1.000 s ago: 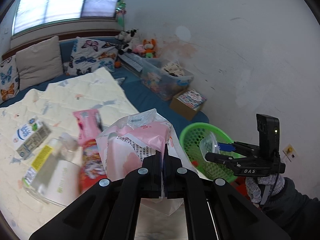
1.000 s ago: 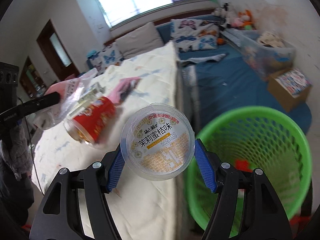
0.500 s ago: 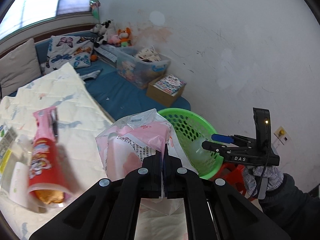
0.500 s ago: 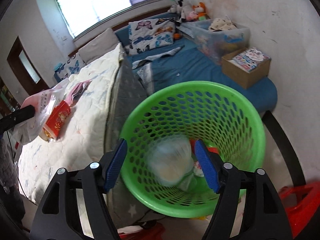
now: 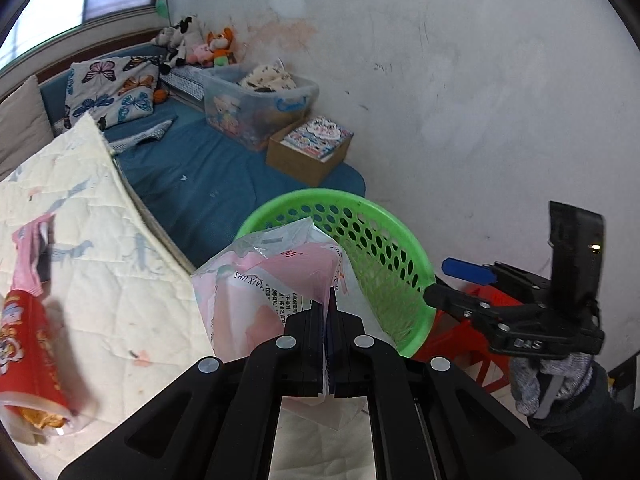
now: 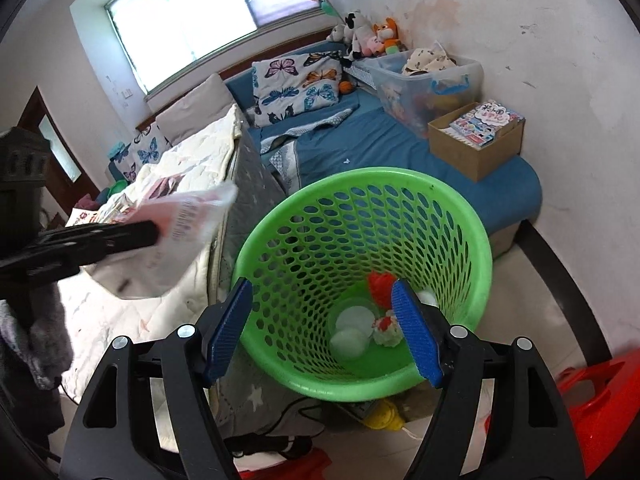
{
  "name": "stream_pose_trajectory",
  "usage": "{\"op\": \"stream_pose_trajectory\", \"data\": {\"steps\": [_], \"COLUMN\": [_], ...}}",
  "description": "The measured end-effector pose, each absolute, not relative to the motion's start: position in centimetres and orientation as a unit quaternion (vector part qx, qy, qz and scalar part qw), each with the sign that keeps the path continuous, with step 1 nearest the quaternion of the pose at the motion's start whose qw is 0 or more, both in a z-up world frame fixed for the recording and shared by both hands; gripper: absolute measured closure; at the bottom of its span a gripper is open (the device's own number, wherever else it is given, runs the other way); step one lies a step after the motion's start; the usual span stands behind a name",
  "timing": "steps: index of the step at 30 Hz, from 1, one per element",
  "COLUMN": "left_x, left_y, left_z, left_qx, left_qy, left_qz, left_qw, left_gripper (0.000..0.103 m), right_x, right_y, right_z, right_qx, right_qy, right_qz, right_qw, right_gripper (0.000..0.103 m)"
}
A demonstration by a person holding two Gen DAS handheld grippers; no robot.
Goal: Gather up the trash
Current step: 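Release the dessert cup with the right tool while the left tool releases the pink bag into the basket, then move both tools back over the mattress toward the remaining trash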
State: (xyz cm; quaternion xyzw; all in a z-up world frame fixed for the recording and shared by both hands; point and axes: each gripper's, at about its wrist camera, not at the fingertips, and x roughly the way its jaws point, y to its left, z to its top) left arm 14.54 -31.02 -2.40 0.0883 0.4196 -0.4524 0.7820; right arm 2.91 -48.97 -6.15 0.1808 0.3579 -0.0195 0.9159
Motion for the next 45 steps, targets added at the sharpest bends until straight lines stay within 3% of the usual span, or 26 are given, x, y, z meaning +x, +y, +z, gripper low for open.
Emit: {"op": "stream_pose_trajectory", "data": {"steps": [10,12,21,25,27,45], "left_x": [14.4,14.4,14.1,13.8,13.6,16.3], "left_y": [-33.2,-33.3,-33.0,-31.6,-30.8,-15.6], "left_z": [-3.5,-3.8,-3.8,-3.1,-2.8,0.6], "left_qx": [0.102,0.104,0.109,0.108,0.108,0.061], "left_qy": [0.434,0.435,0.423,0.413,0.408,0.375], "left_qz": [-0.453,-0.448,-0.441,-0.430,-0.423,-0.283], "left_qw": [0.772,0.774,0.784,0.796,0.802,0.881], "left_gripper": [0.101,0.089,0.059,0.054,0.051,0.048], "right_x": [1.6,1.4,1.5,1.6,1.8,7.2], "right_y": [-49.3,-49.4,-48.7,-48.1,-47.6,-38.7], "right_z": [-5.5,-5.5,-5.6,-5.2,-5.0,-2.3], "right_qx": [0.189,0.191,0.191,0.186,0.183,0.116], "right_qy": [0.346,0.344,0.346,0.344,0.342,0.350], "right_qz": [-0.024,-0.024,-0.017,-0.012,-0.008,0.077], "right_qw": [0.919,0.919,0.919,0.920,0.922,0.926], "right_gripper": [0.031,0.031,0.031,0.030,0.025,0.022]}}
